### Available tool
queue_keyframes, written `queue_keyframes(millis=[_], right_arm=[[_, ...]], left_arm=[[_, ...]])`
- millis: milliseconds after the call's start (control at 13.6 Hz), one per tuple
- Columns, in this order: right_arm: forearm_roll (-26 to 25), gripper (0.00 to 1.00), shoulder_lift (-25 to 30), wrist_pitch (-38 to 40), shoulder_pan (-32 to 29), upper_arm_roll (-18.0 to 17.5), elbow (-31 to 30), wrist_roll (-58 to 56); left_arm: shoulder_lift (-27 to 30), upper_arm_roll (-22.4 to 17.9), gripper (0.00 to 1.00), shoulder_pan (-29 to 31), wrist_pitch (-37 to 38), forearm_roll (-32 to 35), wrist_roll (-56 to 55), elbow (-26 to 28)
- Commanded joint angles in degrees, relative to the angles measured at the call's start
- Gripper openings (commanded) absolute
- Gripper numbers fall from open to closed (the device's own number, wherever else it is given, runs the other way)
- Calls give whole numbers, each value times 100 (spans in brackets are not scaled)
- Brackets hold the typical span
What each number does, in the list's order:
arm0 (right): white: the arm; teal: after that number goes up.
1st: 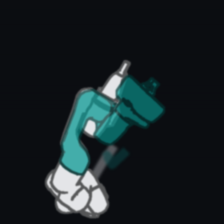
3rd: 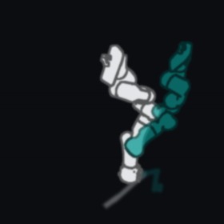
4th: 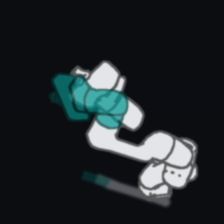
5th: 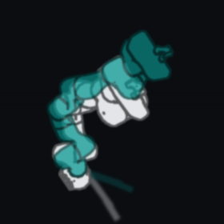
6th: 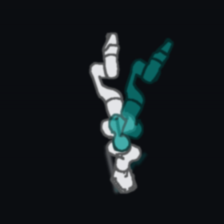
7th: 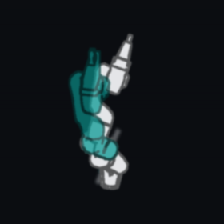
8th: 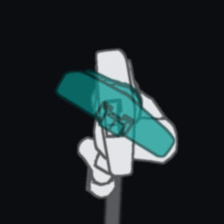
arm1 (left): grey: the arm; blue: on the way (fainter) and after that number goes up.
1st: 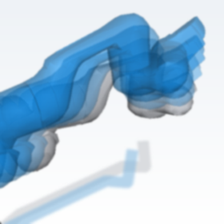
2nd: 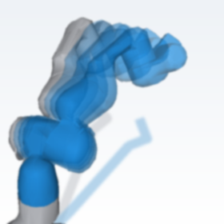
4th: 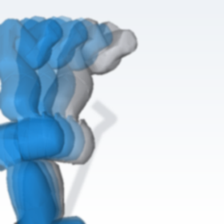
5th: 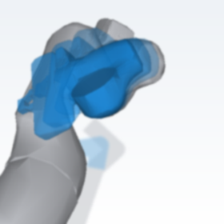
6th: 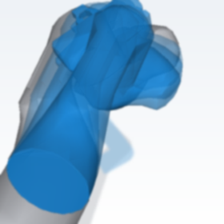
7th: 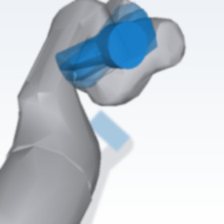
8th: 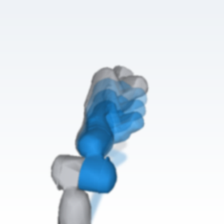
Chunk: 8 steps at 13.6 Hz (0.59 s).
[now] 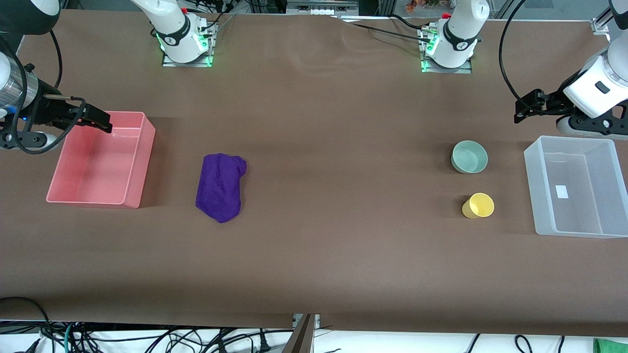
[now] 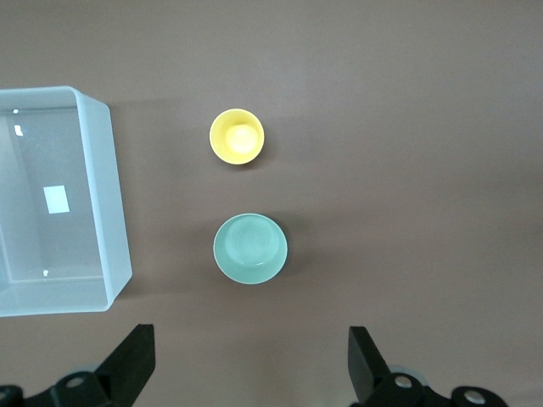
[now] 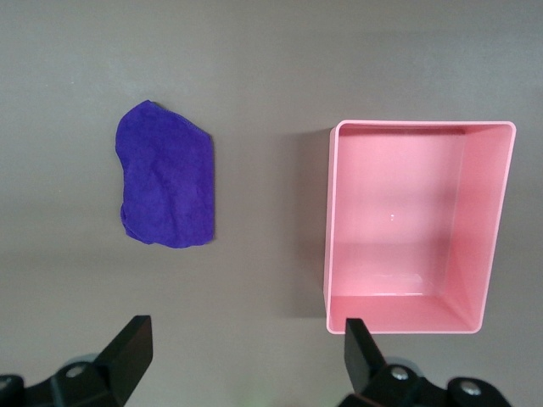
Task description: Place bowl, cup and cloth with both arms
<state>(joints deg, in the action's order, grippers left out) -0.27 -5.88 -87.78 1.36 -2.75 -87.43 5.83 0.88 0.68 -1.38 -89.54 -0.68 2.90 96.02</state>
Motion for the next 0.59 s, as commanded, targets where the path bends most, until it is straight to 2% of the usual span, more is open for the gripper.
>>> queue_keyframes(millis=[0, 148, 295, 516], right_arm=[[27, 100, -89, 86, -13, 29, 200, -108], [19, 100, -167, 77, -13, 29, 200, -90], [-8, 100, -247, 68, -13, 21, 200, -38], [62, 100, -378, 51, -13, -14, 16, -47]], left_arm=[[-149, 11, 100, 128, 322, 33, 17, -66], [-351, 11, 100, 199, 673, 33, 70, 22], [-475, 11, 100, 296, 658, -72, 192, 319], [-466, 20, 100, 568, -140, -160, 1033, 1048]])
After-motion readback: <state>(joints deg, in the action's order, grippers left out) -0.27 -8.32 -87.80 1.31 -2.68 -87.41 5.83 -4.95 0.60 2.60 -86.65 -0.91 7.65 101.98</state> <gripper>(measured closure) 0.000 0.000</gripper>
